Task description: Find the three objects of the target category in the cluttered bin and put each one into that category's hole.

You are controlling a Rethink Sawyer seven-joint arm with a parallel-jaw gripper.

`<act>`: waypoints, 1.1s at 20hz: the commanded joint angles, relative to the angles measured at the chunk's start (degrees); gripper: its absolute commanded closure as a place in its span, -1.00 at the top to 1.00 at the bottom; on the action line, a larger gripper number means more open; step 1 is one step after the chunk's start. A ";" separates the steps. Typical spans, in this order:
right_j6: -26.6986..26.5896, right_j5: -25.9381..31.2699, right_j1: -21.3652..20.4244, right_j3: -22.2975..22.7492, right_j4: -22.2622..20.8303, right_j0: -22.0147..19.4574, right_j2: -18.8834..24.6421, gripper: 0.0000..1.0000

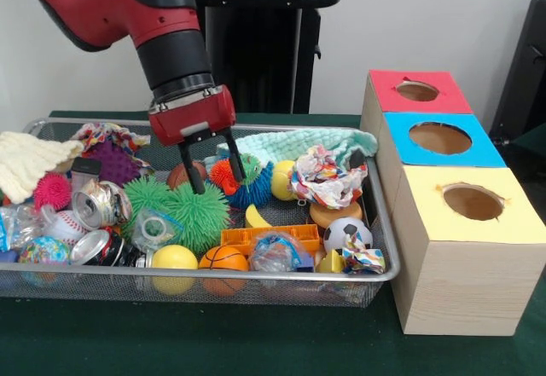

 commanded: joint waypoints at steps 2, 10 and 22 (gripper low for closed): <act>13.15 -11.37 -1.15 -8.24 -1.59 1.25 1.05 1.00; 13.70 -13.43 -1.85 -7.30 -0.55 1.97 2.04 1.00; 15.37 -20.12 2.52 -7.03 0.73 7.18 -2.12 1.00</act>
